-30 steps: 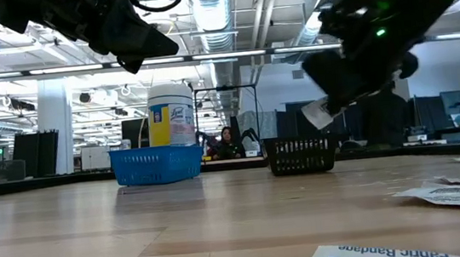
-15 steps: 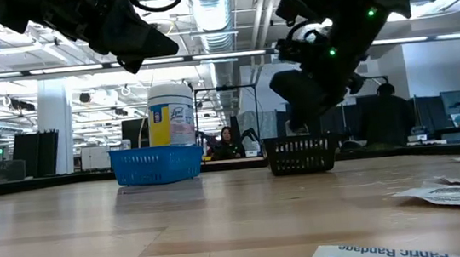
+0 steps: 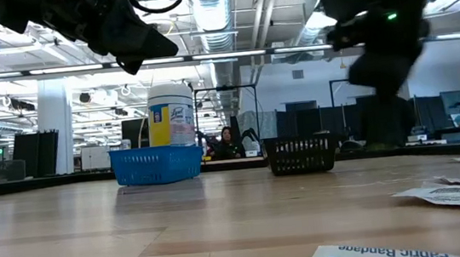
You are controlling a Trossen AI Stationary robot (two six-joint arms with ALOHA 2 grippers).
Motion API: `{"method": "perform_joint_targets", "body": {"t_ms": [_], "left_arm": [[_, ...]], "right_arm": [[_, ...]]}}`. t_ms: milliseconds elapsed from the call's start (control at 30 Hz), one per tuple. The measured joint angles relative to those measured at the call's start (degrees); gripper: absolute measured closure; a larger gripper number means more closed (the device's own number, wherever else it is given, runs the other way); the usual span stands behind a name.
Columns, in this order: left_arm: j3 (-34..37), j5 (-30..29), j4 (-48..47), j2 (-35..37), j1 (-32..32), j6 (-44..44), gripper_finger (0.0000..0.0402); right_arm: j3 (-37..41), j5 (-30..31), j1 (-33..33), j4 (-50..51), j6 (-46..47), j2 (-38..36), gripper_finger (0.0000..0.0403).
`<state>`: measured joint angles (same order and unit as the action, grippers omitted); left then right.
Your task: Pick & Place First Aid Supplies
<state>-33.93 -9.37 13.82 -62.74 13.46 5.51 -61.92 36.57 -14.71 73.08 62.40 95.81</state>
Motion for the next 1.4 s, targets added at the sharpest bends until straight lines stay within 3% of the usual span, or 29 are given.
{"method": "perform_joint_targets", "body": {"t_ms": [167,367,500,667,933,1400], "left_arm": [[0.0,0.0,-0.1,0.0,0.1,1.2,0.0390],[0.0,0.0,-1.0,0.0,0.1,2.5,0.0390],[0.0,0.0,-1.0,0.0,0.1,2.5,0.0390],[0.0,0.0,-1.0,0.0,0.1,2.4,0.0390],[0.0,0.0,-1.0,0.0,0.1,2.3,0.0390],[0.0,0.0,-1.0,0.0,0.1,2.3,0.0390]], "right_arm": [[2.4,-13.6,-3.3,1.6,8.7,0.0,0.0262],[9.7,-19.1,-6.4,-4.0,21.2,0.0,0.0262],[14.1,-19.4,-6.3,-8.7,25.8,0.0,0.0262],[17.7,-19.3,-4.5,-15.7,24.5,-0.2,0.0262],[18.4,-19.0,-3.7,-15.7,24.2,-0.1,0.0268],[18.8,-18.6,-4.7,-18.7,17.9,-0.1,0.0382]]}}
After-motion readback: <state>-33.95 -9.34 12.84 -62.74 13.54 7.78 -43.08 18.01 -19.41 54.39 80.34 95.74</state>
